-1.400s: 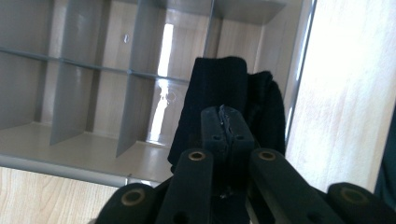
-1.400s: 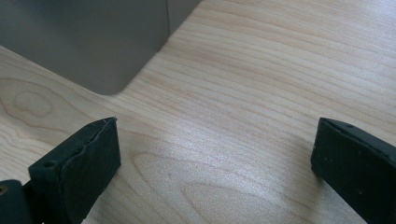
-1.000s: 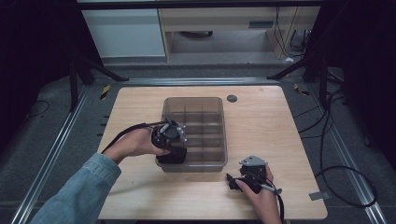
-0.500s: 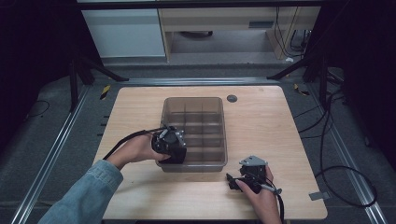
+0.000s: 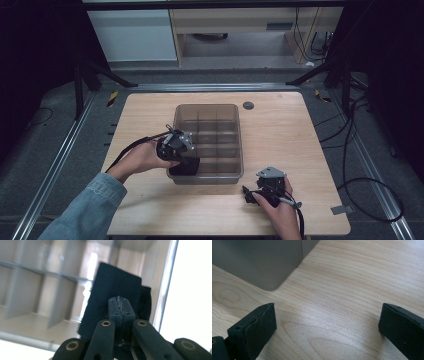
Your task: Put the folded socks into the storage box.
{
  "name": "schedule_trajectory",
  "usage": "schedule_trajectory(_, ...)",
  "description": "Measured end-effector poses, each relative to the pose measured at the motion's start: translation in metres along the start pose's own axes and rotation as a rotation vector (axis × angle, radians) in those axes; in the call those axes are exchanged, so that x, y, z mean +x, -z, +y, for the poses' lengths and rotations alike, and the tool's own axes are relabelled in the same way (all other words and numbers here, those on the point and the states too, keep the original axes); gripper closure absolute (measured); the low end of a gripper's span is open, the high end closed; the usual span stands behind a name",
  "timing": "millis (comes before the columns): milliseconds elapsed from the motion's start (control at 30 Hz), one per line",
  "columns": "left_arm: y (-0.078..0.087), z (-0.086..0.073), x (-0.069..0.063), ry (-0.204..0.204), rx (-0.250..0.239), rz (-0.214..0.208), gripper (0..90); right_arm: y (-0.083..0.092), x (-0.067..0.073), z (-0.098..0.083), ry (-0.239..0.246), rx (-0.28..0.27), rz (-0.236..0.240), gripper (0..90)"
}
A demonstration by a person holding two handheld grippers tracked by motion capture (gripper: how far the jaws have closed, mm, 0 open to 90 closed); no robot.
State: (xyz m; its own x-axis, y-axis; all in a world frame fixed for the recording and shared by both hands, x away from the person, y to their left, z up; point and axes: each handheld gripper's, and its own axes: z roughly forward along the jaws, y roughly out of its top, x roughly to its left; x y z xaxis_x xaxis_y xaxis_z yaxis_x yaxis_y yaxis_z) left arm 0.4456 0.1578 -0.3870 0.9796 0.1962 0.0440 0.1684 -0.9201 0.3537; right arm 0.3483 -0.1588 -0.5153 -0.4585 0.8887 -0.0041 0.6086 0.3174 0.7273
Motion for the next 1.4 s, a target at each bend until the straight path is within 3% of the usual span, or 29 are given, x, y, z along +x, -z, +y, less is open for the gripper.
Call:
schedule_trajectory(267, -0.012, -0.001, -0.001, -0.018, -0.019, 0.045, 89.9, 0.000, 0.000, 0.000, 0.002, 0.000, -0.001, 1.7)
schedule_trajectory(867, -0.025, -0.016, -0.011, -0.004, -0.106, 0.068, 89.9, 0.000, 0.000, 0.000, 0.001, -0.001, 0.000, 1.7)
schedule_trajectory(1233, -0.029, -0.020, -0.013, -0.010, -0.094, 0.049, 90.0, 0.000, 0.000, 0.000, 0.000, 0.000, 0.000, 1.7)
schedule_trajectory(1400, -0.031, -0.024, -0.010, 0.020, -0.113, 0.017, 90.0, 0.000, 0.000, 0.000, 0.000, 0.000, 0.000, 1.7)
